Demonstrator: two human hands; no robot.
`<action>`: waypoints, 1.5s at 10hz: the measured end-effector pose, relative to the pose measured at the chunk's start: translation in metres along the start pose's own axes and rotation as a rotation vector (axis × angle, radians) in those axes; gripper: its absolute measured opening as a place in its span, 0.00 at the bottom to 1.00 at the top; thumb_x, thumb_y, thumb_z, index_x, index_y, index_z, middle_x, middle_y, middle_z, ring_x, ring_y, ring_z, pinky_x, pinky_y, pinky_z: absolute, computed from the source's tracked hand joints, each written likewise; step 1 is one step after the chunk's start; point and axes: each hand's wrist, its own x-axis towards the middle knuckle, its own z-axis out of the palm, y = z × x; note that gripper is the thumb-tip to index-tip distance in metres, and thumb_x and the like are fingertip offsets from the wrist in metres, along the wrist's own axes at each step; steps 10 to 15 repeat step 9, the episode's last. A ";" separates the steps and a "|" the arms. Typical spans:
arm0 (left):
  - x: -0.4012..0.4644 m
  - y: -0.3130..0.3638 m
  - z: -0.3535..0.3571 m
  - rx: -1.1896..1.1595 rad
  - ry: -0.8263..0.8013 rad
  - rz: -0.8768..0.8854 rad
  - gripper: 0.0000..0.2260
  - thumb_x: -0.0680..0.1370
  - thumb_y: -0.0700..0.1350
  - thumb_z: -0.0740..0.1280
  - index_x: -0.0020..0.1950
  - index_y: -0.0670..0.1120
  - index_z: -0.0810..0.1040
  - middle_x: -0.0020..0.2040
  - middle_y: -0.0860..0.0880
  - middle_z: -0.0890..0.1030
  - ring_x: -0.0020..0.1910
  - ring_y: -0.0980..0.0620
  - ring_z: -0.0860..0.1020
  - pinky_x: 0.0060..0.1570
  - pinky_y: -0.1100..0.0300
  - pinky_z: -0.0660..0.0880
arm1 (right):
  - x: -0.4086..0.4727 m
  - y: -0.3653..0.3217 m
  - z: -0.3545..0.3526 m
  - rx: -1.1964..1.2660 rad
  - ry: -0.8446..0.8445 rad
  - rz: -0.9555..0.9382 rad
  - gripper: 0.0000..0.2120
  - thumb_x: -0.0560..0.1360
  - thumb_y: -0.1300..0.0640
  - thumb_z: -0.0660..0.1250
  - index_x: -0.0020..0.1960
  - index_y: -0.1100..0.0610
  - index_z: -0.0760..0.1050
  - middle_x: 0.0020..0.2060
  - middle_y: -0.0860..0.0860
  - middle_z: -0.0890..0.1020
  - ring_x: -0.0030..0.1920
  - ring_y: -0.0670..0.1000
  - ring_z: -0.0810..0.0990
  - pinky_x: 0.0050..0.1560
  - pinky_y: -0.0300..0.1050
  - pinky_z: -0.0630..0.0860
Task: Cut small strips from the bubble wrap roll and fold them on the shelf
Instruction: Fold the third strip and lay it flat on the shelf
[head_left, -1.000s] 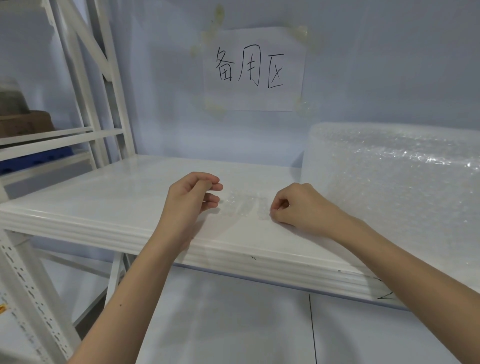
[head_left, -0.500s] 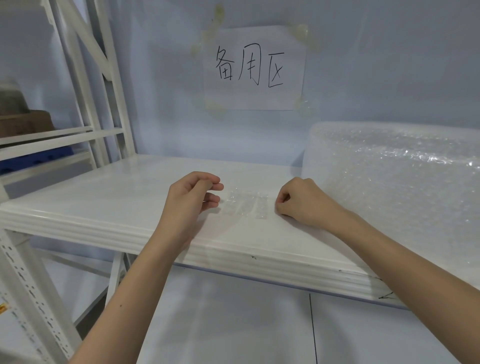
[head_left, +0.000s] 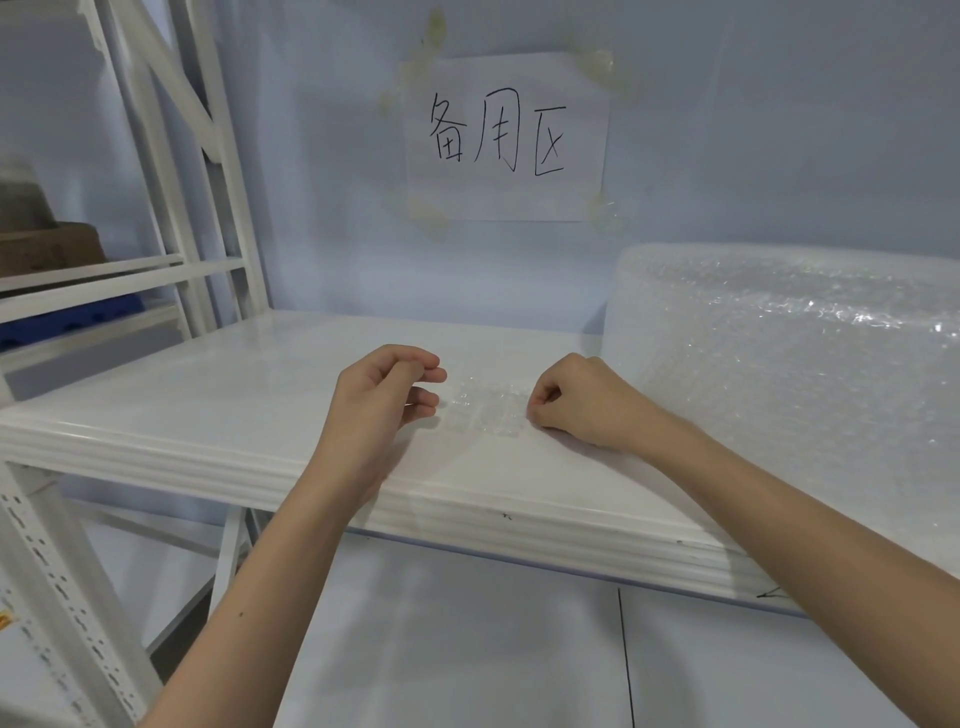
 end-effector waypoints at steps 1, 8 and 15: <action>0.000 0.000 0.000 0.006 0.002 -0.002 0.11 0.80 0.36 0.59 0.48 0.42 0.81 0.43 0.47 0.84 0.34 0.52 0.78 0.41 0.61 0.79 | 0.002 -0.002 0.002 -0.010 -0.003 -0.007 0.05 0.69 0.61 0.69 0.37 0.59 0.83 0.35 0.45 0.85 0.41 0.47 0.83 0.47 0.52 0.82; 0.003 -0.002 -0.002 0.069 -0.004 0.020 0.11 0.80 0.36 0.59 0.47 0.42 0.81 0.43 0.46 0.83 0.33 0.54 0.78 0.39 0.64 0.79 | -0.011 -0.002 0.001 0.044 0.038 0.022 0.07 0.69 0.65 0.65 0.37 0.65 0.82 0.36 0.55 0.85 0.41 0.55 0.83 0.42 0.49 0.80; 0.000 0.002 -0.002 0.088 -0.025 0.003 0.12 0.80 0.36 0.59 0.47 0.42 0.81 0.44 0.44 0.83 0.35 0.52 0.78 0.40 0.62 0.79 | -0.028 -0.004 -0.002 0.043 0.084 -0.001 0.09 0.70 0.65 0.63 0.39 0.67 0.81 0.38 0.59 0.85 0.43 0.59 0.83 0.43 0.50 0.80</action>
